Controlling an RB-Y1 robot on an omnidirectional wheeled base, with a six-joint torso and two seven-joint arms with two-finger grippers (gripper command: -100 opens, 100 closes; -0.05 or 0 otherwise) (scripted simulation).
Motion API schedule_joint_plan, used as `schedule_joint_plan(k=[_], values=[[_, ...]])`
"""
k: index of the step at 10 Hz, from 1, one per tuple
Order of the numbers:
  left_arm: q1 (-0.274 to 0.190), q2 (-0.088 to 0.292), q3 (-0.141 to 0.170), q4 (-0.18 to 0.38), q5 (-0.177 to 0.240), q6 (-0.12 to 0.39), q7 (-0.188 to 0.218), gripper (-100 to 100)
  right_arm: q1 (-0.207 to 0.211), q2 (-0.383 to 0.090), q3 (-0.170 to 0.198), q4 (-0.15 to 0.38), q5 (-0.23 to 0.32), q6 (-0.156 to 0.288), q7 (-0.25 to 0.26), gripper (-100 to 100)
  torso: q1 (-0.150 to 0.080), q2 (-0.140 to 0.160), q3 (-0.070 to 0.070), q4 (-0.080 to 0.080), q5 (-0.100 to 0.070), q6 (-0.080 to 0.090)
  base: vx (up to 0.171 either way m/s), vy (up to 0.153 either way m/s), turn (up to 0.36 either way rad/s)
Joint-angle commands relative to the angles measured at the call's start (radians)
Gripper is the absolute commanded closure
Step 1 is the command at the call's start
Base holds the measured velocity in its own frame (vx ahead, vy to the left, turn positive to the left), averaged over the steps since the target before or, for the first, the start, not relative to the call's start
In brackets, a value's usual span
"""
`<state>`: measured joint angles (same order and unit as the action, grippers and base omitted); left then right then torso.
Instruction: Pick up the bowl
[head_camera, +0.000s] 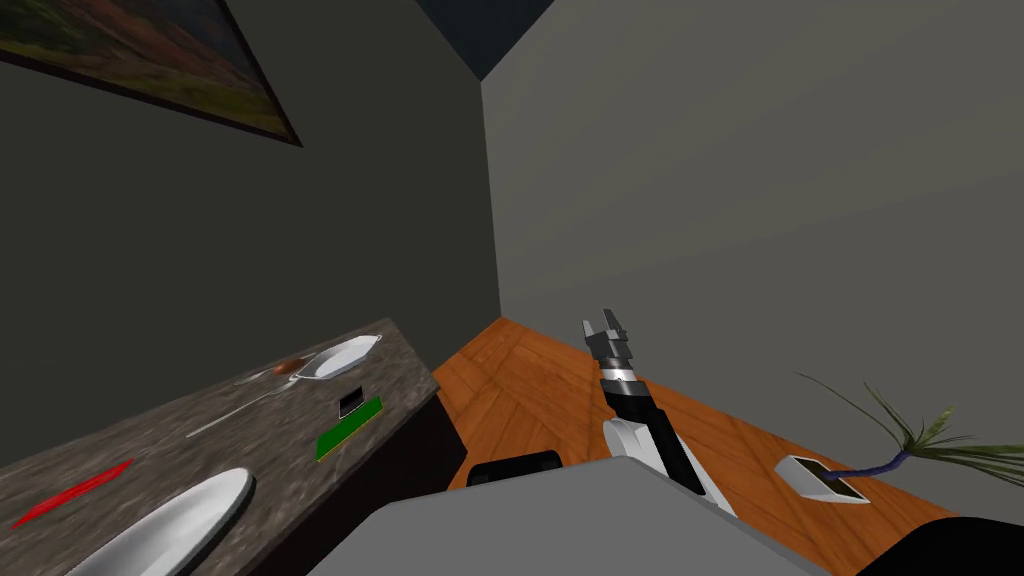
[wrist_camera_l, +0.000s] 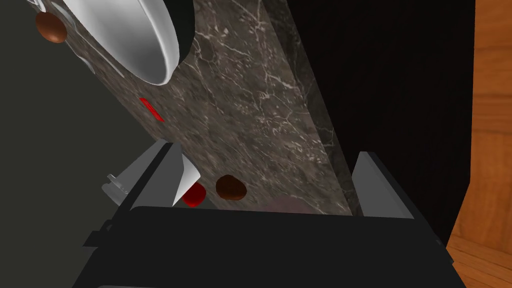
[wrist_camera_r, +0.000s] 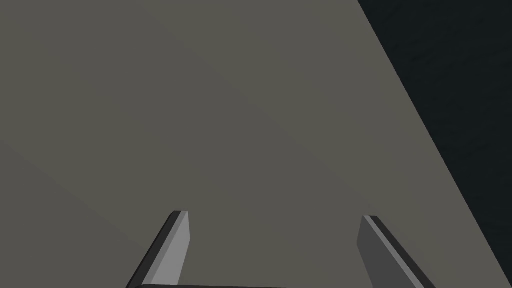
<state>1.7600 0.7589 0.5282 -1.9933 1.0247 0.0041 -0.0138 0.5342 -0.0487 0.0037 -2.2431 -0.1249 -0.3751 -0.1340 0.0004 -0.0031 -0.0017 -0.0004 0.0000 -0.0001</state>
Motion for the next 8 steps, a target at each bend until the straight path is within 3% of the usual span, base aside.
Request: schedule_joint_plan(k=[1,3,4,6,7,8], values=[[0.014,0.023,0.005,0.009,0.031,0.010,0.005,-100,0.000,0.000,0.000,0.000,0.000,0.000,0.000,0,0.000,0.000,0.000,0.000,0.000,0.000,0.052,0.009,-0.060],[0.066,0.095,0.018,0.037,0.101,0.042,0.020,-100,0.000,0.000,0.000,0.000,0.000,0.000,0.000,0,0.001,0.000,0.000,0.000,0.000,0.000,0.072,0.020,-0.129],[0.066,0.107,0.018,0.037,0.120,0.042,0.020,-100,0.000,0.000,0.000,0.000,0.000,0.000,0.000,0,0.002,-0.001,-0.001,0.000,0.000,0.000,0.073,0.022,-0.065],[0.106,0.179,0.025,0.059,0.188,0.070,0.035,-100,0.000,0.000,0.000,0.000,0.000,0.000,0.000,0,0.001,-0.001,-0.001,0.000,0.000,0.000,0.072,0.018,-0.117],[0.106,0.186,0.025,0.059,0.201,0.070,0.035,-100,0.000,0.000,0.000,0.000,0.000,0.000,0.000,0,0.002,-0.001,-0.001,0.000,0.000,0.000,0.057,0.035,-0.053],[0.122,0.223,0.025,0.069,0.238,0.082,0.043,-100,0.000,0.000,0.000,0.000,0.000,0.000,0.000,0,0.002,0.000,0.000,0.000,0.001,-0.001,0.055,0.038,-0.083]])
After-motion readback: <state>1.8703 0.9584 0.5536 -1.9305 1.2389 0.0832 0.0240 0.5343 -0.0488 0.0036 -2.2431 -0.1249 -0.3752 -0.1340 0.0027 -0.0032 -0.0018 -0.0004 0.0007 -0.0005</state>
